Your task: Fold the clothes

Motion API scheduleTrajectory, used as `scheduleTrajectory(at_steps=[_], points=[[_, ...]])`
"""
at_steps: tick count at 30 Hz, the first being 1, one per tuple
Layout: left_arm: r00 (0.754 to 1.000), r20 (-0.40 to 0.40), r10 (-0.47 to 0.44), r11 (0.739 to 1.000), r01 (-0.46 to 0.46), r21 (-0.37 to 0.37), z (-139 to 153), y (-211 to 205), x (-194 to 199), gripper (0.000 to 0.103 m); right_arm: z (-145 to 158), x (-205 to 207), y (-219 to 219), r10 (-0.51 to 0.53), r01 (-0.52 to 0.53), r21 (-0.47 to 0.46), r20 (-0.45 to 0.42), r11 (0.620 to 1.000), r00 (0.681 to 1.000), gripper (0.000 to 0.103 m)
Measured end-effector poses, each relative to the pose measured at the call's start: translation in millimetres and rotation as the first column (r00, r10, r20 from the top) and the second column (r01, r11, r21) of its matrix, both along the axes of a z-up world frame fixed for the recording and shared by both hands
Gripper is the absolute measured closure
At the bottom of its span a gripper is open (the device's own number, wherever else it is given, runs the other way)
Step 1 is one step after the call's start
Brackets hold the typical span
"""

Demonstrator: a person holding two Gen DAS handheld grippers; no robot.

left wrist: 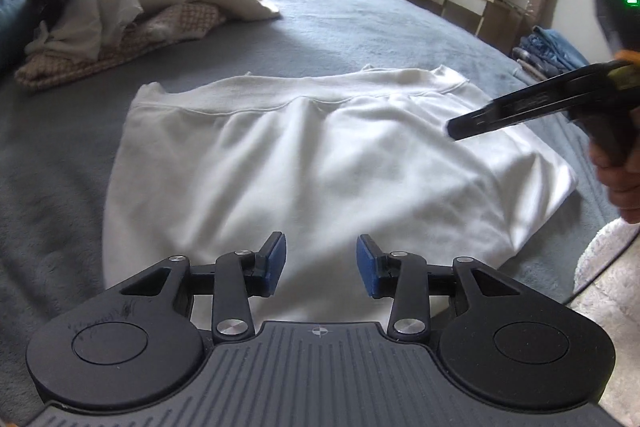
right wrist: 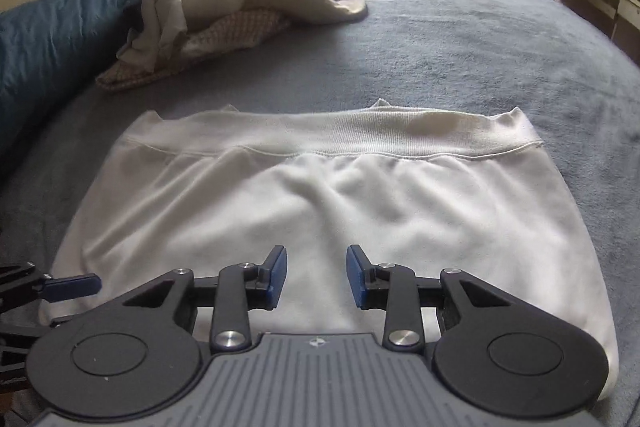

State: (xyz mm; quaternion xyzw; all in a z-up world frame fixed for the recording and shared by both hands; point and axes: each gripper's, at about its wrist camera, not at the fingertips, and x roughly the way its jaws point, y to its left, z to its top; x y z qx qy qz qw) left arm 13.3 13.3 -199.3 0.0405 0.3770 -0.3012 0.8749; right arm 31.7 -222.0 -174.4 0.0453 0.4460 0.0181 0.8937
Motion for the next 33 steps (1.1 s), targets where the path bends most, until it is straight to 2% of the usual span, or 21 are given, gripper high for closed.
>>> scheduleTrajectory(at_steps=[3,6,9,11,13,15,17,20,21,22,25,27,29,30,33], points=[[1.000,-0.021,0.002,1.000,-0.003,-0.017,-5,3,-1,0.064,-24,-10,22,0.101,-0.099,0.026,-0.060,0.995,0.993,0.075],[1.000,-0.020,0.006,1.000,-0.007,-0.013,-6,10,0,0.064,-20,-31,49,0.272,-0.272,-0.002,-0.028,0.962,0.962,0.075],[1.000,-0.018,0.020,1.000,-0.020,-0.011,-5,17,7,0.064,0,-27,47,0.271,-0.268,-0.044,0.052,0.962,0.961,0.075],[0.999,-0.019,0.041,0.999,-0.042,-0.016,-6,21,12,0.064,2,-7,35,0.195,-0.187,-0.100,0.081,0.977,0.977,0.075],[0.997,-0.023,0.070,0.997,-0.070,-0.025,-7,25,16,0.064,-6,19,17,0.101,-0.095,-0.084,0.070,0.992,0.992,0.075],[0.994,-0.026,0.105,0.994,-0.106,-0.039,-8,31,17,0.064,-23,31,14,0.078,-0.076,-0.064,0.022,0.995,0.997,0.075],[0.991,-0.029,0.134,0.989,-0.136,-0.053,-8,37,18,0.064,-30,22,30,0.155,-0.155,-0.017,0.010,0.988,0.988,0.075],[0.987,-0.033,0.160,0.985,-0.162,-0.055,-8,46,19,0.064,-24,-3,63,0.362,-0.365,0.061,0.053,0.929,0.930,0.076],[0.985,-0.032,0.167,0.984,-0.169,-0.055,-8,48,20,0.064,-18,-7,68,0.396,-0.401,0.053,0.088,0.914,0.914,0.076],[0.984,-0.032,0.173,0.983,-0.175,-0.056,-8,50,20,0.064,-11,-6,69,0.391,-0.397,0.026,0.122,0.917,0.912,0.076],[0.983,-0.029,0.180,0.981,-0.181,-0.063,-7,54,21,0.064,-2,23,39,0.204,-0.207,0.008,0.153,0.978,0.967,0.076],[0.983,-0.026,0.179,0.981,-0.181,-0.065,-6,55,18,0.064,-12,39,16,0.086,-0.088,0.012,0.102,0.996,0.991,0.075],[0.983,-0.026,0.182,0.981,-0.183,-0.065,-7,57,18,0.064,-23,54,-4,-0.022,0.021,0.009,0.049,1.000,0.999,0.075],[0.983,-0.027,0.184,0.981,-0.185,-0.065,-7,57,17,0.064,-30,50,1,0.006,-0.006,0.003,0.023,1.000,1.000,0.075],[0.980,-0.024,0.197,0.978,-0.198,-0.070,-7,59,19,0.064,-30,19,37,0.189,-0.189,-0.017,0.036,0.982,0.981,0.075]])
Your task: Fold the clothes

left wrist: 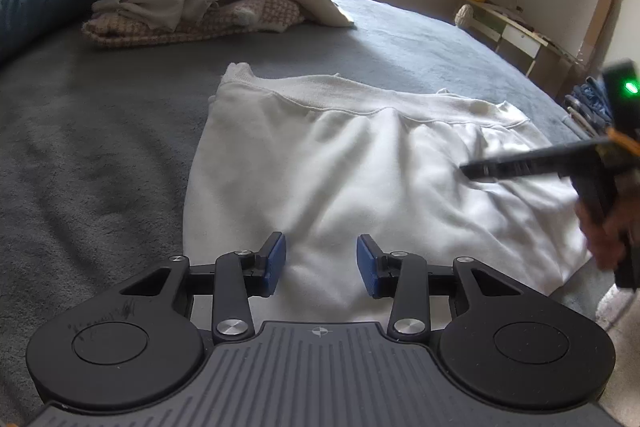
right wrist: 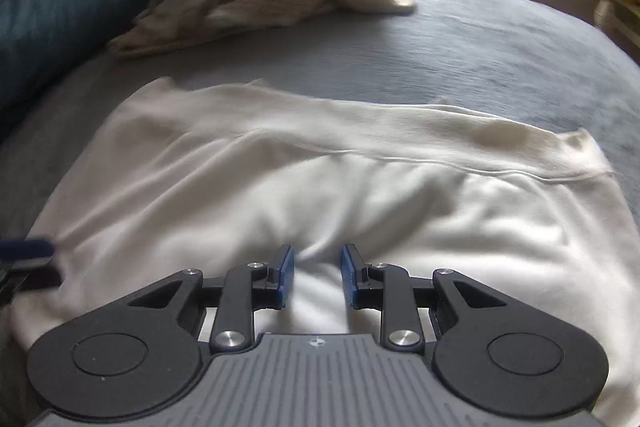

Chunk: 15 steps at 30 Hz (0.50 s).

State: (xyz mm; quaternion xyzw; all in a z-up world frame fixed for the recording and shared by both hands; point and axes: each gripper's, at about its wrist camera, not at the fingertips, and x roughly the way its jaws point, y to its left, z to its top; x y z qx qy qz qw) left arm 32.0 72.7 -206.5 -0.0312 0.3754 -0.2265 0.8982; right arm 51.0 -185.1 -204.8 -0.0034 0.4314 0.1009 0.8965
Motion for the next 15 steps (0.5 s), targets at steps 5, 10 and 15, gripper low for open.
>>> scheduleTrajectory(at_steps=[5,10,15], points=[[1.000,0.018,0.001,1.000,0.000,-0.031,5,-4,9,0.064,21,-30,24,0.158,-0.163,0.089,0.060,0.983,0.986,0.075],[0.994,0.050,-0.092,0.992,0.096,-0.076,9,-35,21,0.063,12,-14,-28,-0.141,0.143,0.105,-0.026,0.984,0.990,0.074],[0.989,-0.012,-0.147,0.982,0.144,-0.122,-4,-61,37,0.063,1,-43,-7,0.001,0.011,0.107,-0.117,0.994,0.993,0.074]])
